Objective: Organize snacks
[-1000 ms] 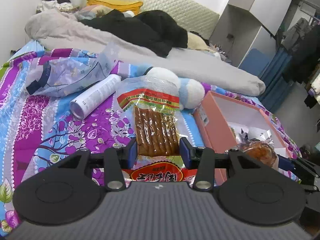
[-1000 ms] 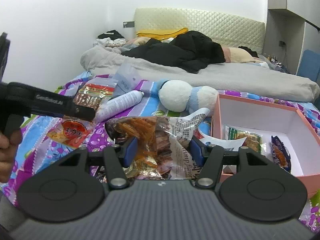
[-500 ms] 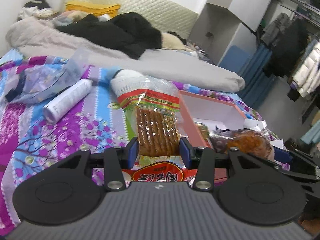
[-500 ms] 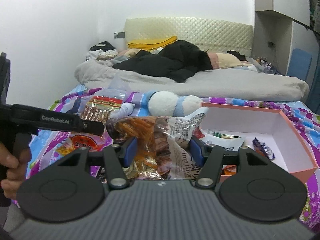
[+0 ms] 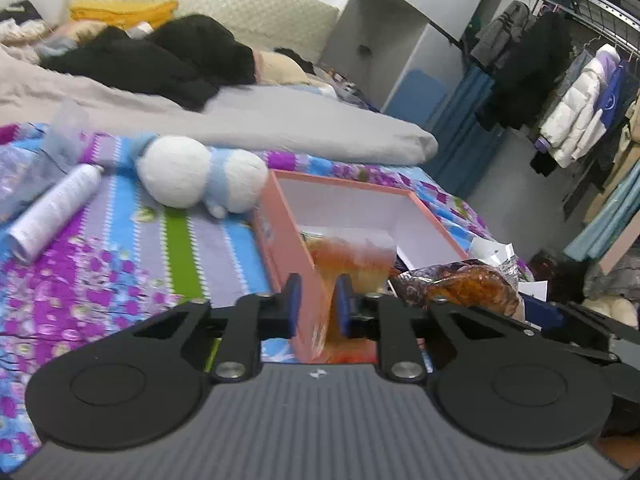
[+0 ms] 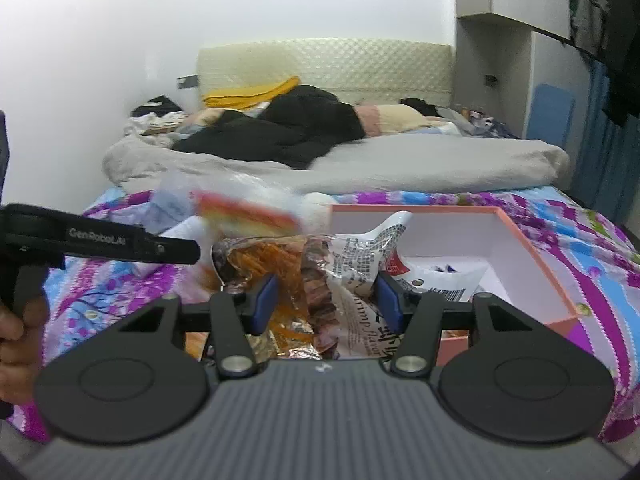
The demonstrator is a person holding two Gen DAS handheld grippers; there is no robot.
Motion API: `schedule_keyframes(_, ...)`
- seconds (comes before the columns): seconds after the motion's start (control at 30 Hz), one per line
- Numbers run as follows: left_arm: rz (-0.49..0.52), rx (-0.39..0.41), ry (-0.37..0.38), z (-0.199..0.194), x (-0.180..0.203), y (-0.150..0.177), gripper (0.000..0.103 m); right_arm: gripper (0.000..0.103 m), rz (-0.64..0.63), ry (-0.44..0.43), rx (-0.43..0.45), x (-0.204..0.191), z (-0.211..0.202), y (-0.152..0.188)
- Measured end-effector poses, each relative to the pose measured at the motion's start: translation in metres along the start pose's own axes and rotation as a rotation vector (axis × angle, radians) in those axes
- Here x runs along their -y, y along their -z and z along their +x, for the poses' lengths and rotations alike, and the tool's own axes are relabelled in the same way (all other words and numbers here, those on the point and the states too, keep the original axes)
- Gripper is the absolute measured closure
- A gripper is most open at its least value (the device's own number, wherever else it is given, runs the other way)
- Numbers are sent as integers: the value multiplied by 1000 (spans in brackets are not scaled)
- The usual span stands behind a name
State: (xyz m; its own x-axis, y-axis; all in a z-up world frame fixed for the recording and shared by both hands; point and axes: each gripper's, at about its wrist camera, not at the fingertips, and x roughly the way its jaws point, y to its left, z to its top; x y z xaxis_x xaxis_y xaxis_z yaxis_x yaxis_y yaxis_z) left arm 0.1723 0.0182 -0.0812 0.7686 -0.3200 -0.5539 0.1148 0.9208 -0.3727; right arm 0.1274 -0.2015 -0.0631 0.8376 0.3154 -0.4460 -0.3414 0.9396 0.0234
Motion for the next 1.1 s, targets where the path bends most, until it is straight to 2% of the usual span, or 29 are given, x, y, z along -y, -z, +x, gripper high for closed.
schedule_keyframes(0.17, -24, -89, 11, 48, -3, 8, 90, 48, 41, 46, -31, 28, 14, 7)
schedule_keyframes(0.27, -74, -159, 32, 75, -14, 24, 90, 48, 59, 76, -55, 45, 25, 13)
schedule_keyframes(0.47, -115, -304, -7, 110, -30, 66, 89, 48, 110, 111, -98, 73, 39, 28)
schedule_keyframes(0.53, -111, -333, -28, 112, -31, 78, 83, 48, 122, 114, -110, 77, 39, 33)
schedule_keyframes(0.6, -127, -356, -48, 112, -36, 88, 66, 48, 132, 113, -120, 80, 41, 38)
schedule_keyframes(0.7, -161, -384, -51, 105, -43, 104, 63, 48, 147, 106, -134, 81, 44, 47)
schedule_keyframes(0.83, -253, -436, -56, 99, -56, 126, 63, 48, 161, 75, -160, 77, 47, 58)
schedule_keyframes(0.93, -378, -470, -47, 99, -71, 143, 56, 48, 159, 64, -179, 73, 49, 65)
schedule_keyframes(1.1, -560, -496, -7, 106, -86, 164, 53, 49, 139, 44, -225, 63, 51, 80)
